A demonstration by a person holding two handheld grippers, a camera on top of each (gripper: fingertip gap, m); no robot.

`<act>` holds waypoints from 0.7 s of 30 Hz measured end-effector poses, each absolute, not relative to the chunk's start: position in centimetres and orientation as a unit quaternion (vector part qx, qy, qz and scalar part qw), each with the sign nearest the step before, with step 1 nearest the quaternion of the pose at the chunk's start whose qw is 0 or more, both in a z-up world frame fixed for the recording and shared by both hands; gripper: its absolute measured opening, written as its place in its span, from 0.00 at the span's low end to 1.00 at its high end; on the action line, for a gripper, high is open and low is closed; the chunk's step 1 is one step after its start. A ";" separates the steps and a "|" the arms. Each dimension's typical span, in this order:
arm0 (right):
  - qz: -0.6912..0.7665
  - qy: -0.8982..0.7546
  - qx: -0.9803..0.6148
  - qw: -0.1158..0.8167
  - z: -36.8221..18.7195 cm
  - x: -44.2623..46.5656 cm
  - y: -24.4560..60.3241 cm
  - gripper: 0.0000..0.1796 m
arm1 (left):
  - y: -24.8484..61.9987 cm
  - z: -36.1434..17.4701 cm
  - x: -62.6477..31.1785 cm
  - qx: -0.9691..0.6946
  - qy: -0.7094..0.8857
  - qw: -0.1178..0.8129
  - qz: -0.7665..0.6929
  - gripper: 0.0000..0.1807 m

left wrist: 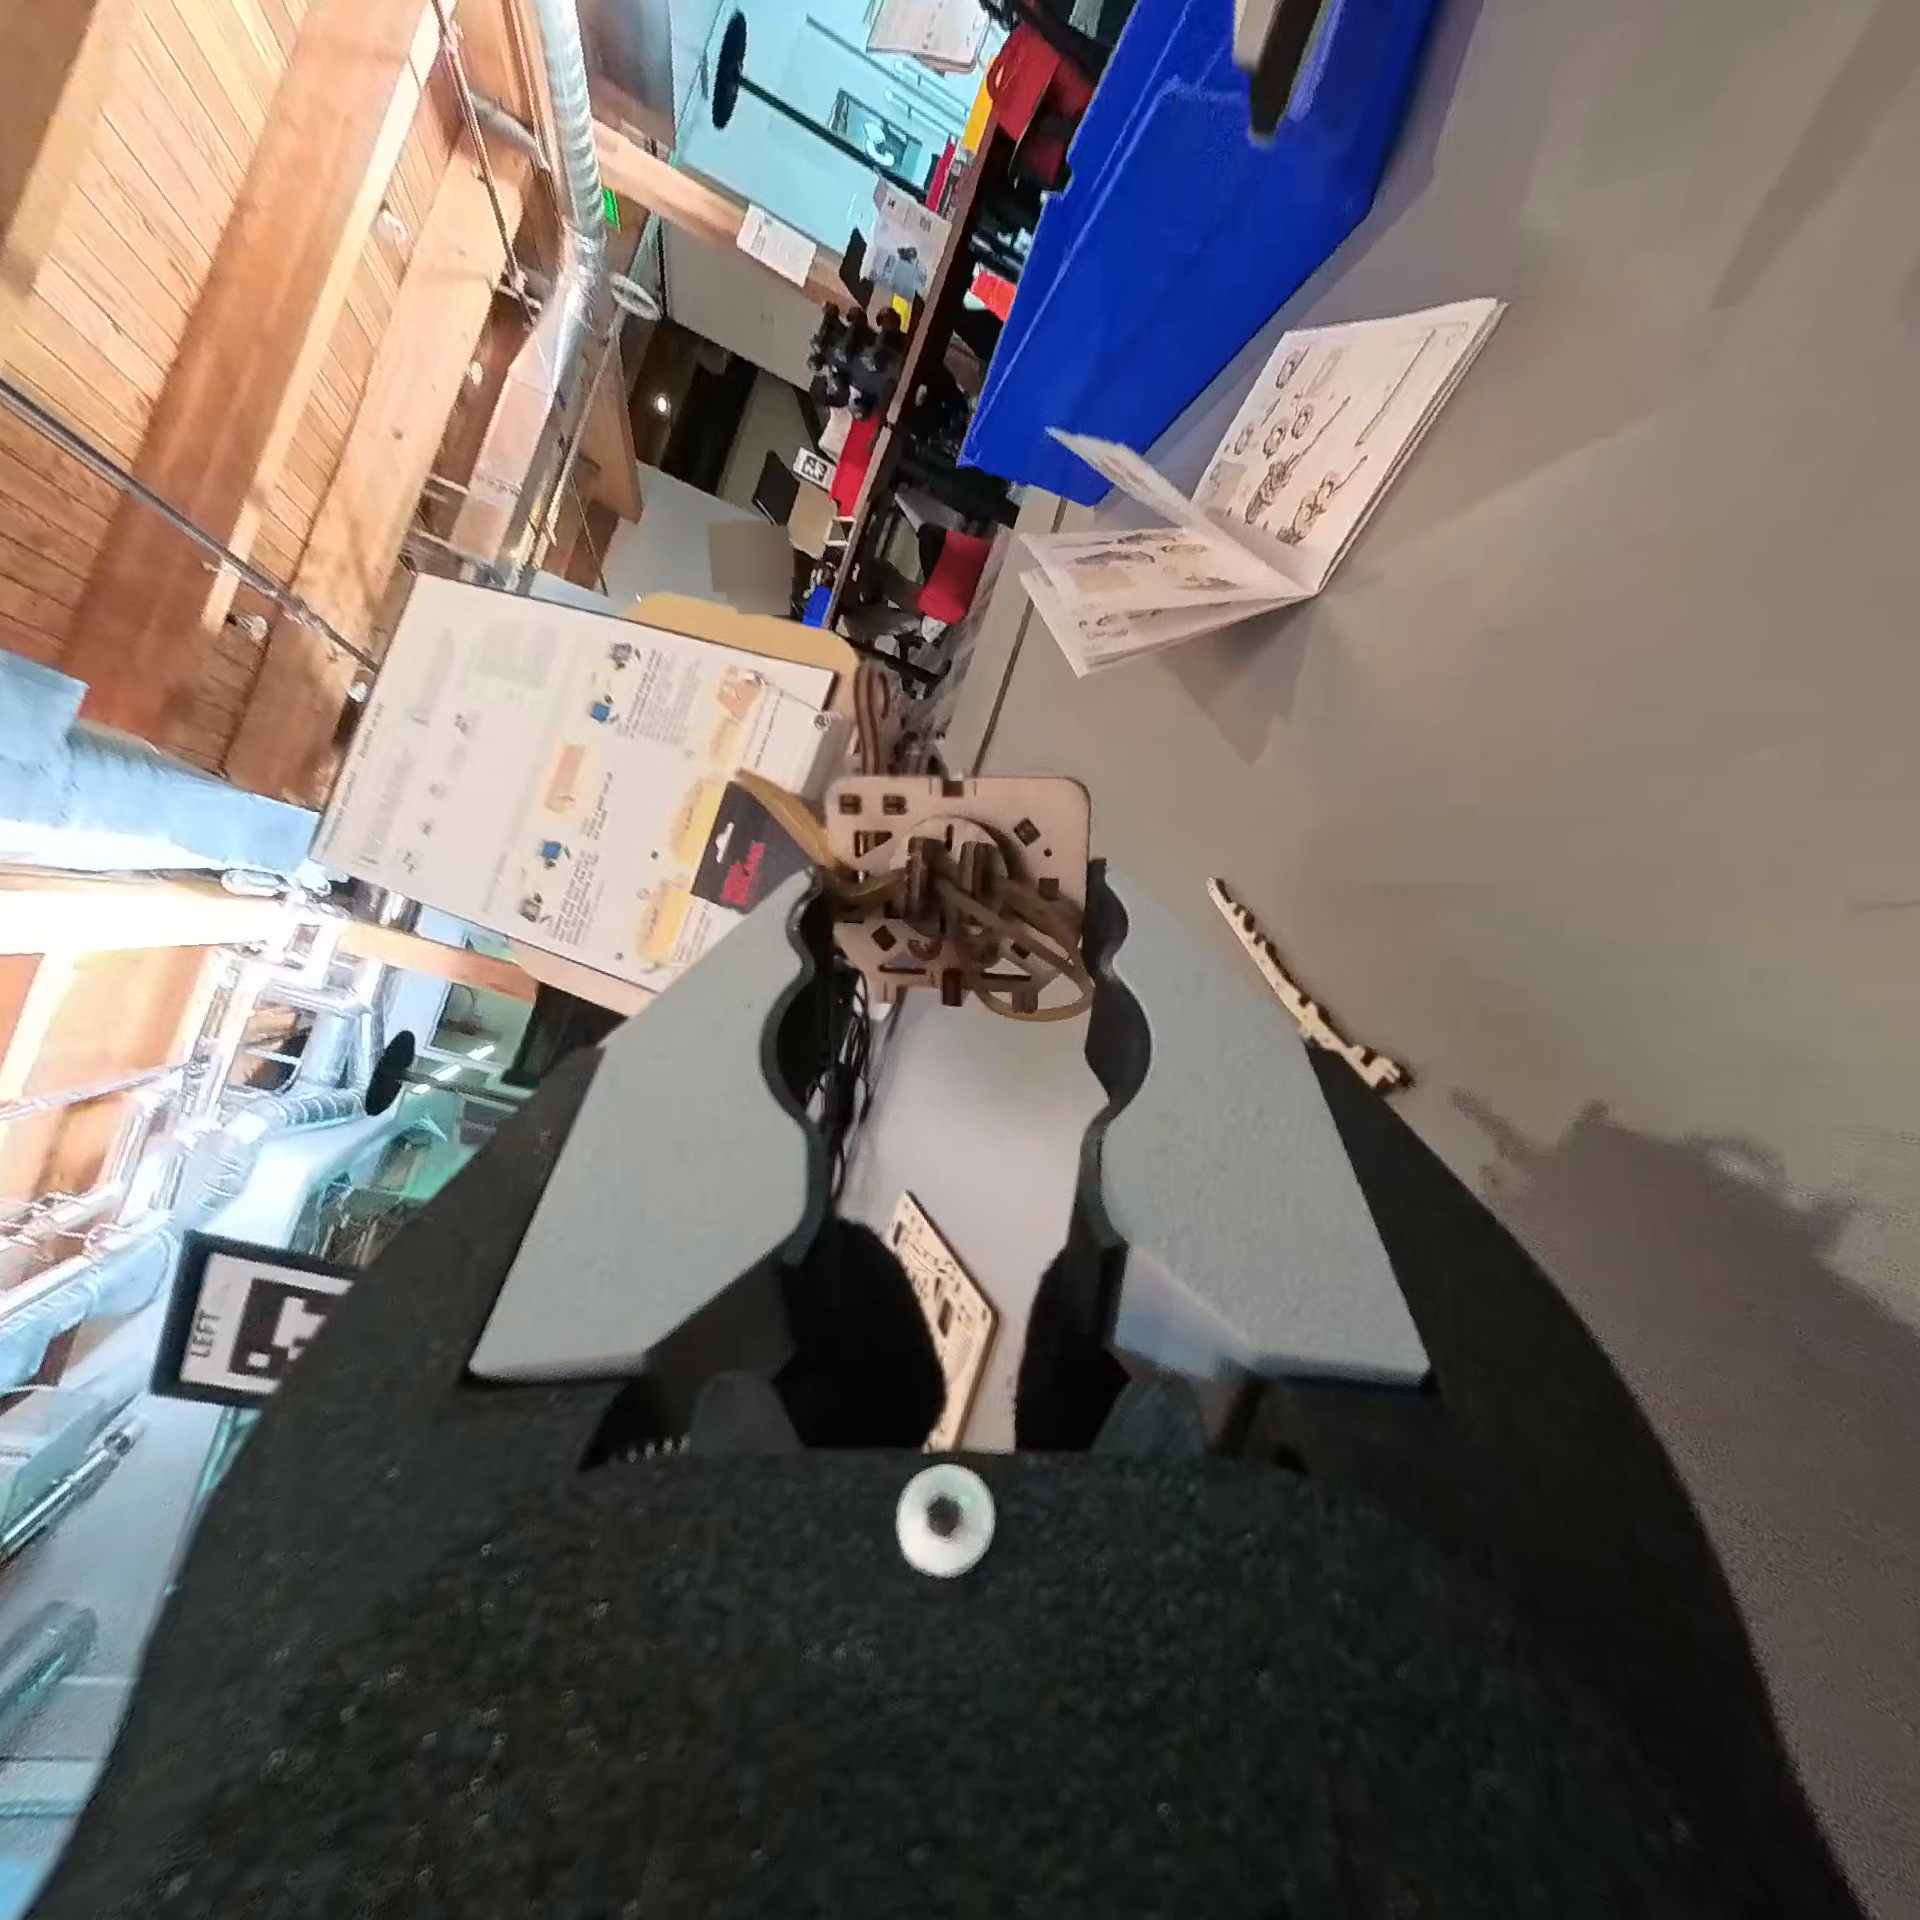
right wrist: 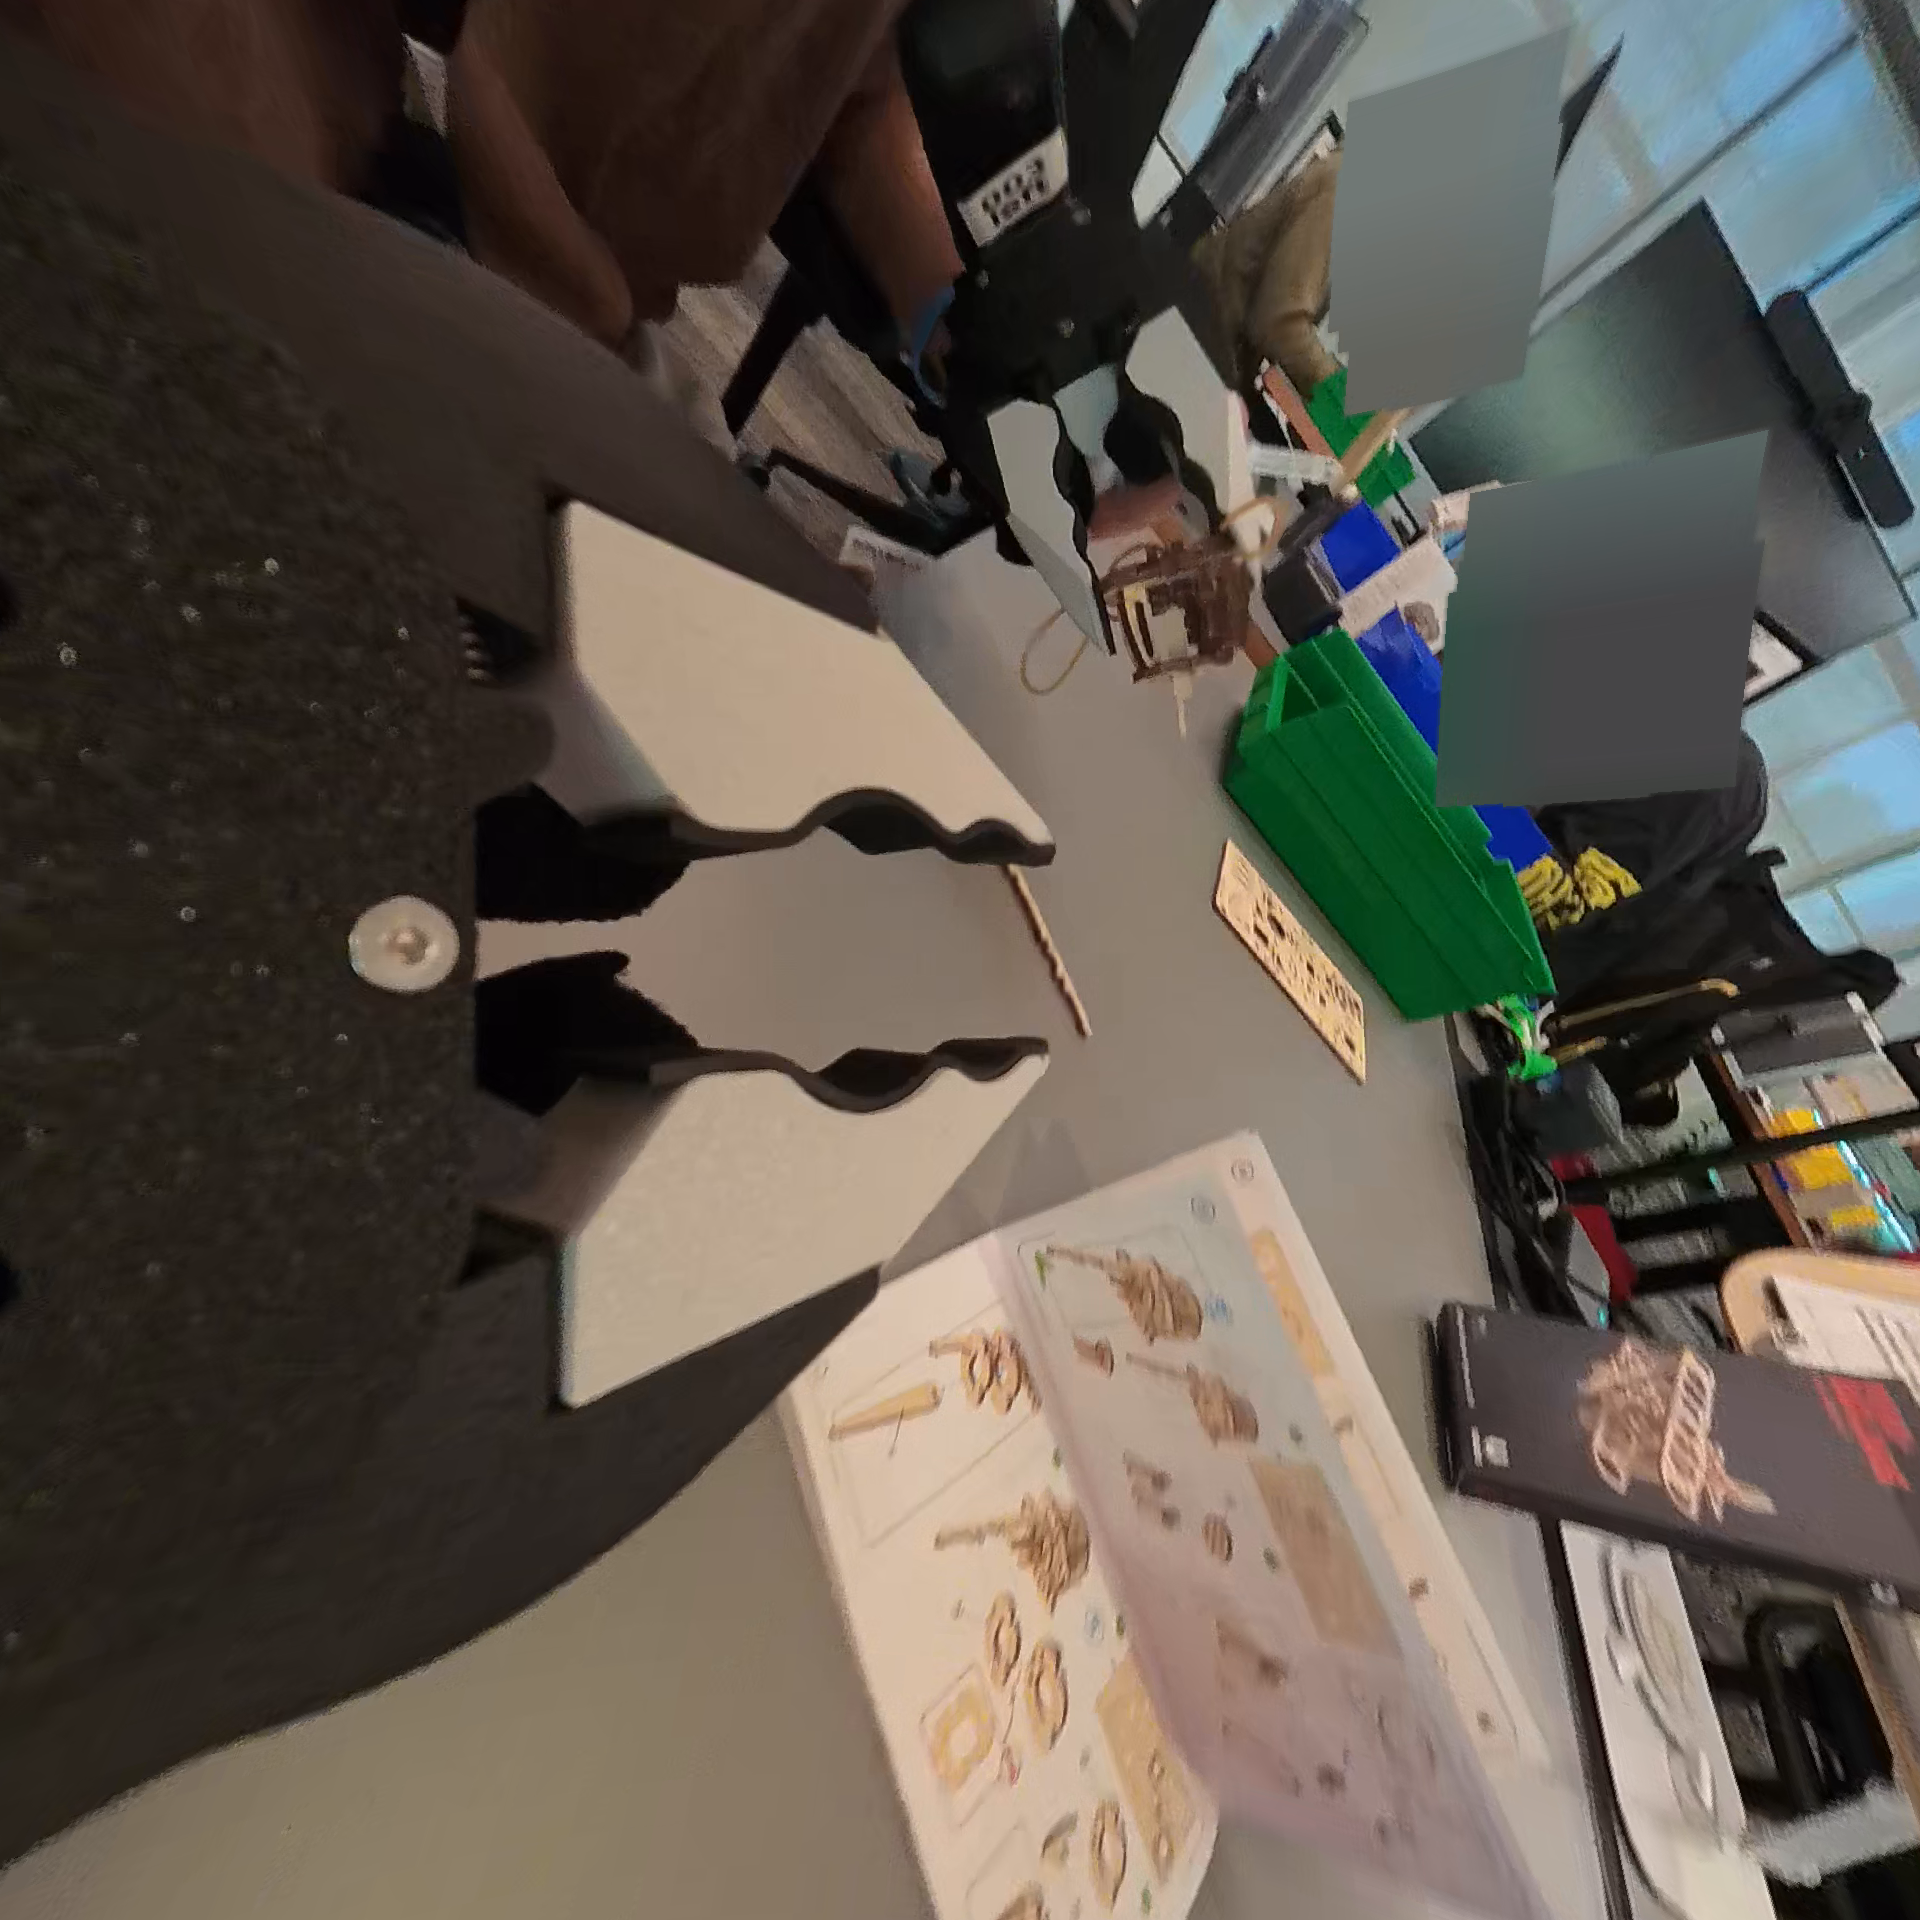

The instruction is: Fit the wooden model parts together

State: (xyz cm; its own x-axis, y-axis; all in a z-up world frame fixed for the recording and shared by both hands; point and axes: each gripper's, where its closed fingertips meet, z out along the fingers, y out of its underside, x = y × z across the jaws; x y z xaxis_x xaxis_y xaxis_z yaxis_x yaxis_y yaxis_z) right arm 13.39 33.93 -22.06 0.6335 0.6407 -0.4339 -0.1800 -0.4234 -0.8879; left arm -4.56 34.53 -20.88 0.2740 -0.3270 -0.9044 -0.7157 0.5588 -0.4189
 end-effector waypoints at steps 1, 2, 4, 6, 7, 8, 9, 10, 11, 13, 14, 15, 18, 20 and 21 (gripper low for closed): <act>0.382 -0.147 -0.752 0.517 -22.4 14.2 34.2 0.18 | 34.8 -21.2 -4.7 -0.451 0.585 0.657 0.149 0.25; 0.355 -0.142 -0.765 0.518 -23.1 15.1 34.7 0.19 | 35.1 -21.6 -4.8 -0.456 0.586 0.653 0.152 0.25; 0.293 -0.154 -0.798 0.504 -25.5 16.3 35.6 0.24 | 35.6 -22.0 -4.8 -0.469 0.582 0.646 0.150 0.25; 0.266 -0.152 -0.818 0.487 -26.7 16.2 36.9 0.26 | 35.8 -22.1 -4.5 -0.485 0.575 0.645 0.134 0.25; 0.273 -0.152 -0.813 0.492 -26.4 15.7 37.7 0.29 | 35.9 -22.1 -4.3 -0.492 0.572 0.645 0.125 0.25; 0.278 -0.155 -0.807 0.498 -25.9 15.1 38.6 0.31 | 35.9 -22.2 -4.1 -0.496 0.570 0.644 0.118 0.25; 0.276 -0.162 -0.806 0.498 -25.7 14.6 39.5 0.33 | 36.0 -22.1 -4.0 -0.497 0.570 0.644 0.115 0.25; 0.263 -0.179 -0.810 0.493 -25.8 14.2 40.4 0.33 | 36.0 -22.0 -4.0 -0.495 0.569 0.647 0.114 0.25; 0.236 -0.202 -0.820 0.481 -26.5 14.1 41.2 0.32 | 36.0 -21.9 -4.0 -0.494 0.568 0.649 0.114 0.25; 0.174 -0.233 -0.842 0.454 -28.4 14.3 42.5 0.31 | 36.1 -21.7 -4.2 -0.498 0.562 0.651 0.107 0.25; 0.150 -0.244 -0.843 0.455 -28.7 14.3 43.4 0.30 | 36.1 -21.6 -4.3 -0.502 0.557 0.653 0.103 0.25; 0.131 -0.258 -0.843 0.454 -29.0 14.3 44.3 0.30 | 36.1 -21.5 -4.4 -0.506 0.553 0.654 0.099 0.25; 0.119 -0.328 -0.843 0.410 -30.5 12.9 45.8 0.30 | 36.1 -21.6 -4.7 -0.510 0.551 0.654 0.092 0.25; 0.115 -0.352 -0.850 0.373 -31.2 12.5 46.4 0.30 | 36.0 -21.8 -4.8 -0.510 0.554 0.652 0.092 0.25; 0.116 -0.360 -0.852 0.361 -31.3 12.3 46.7 0.30 | 36.0 -21.8 -4.9 -0.511 0.555 0.650 0.093 0.25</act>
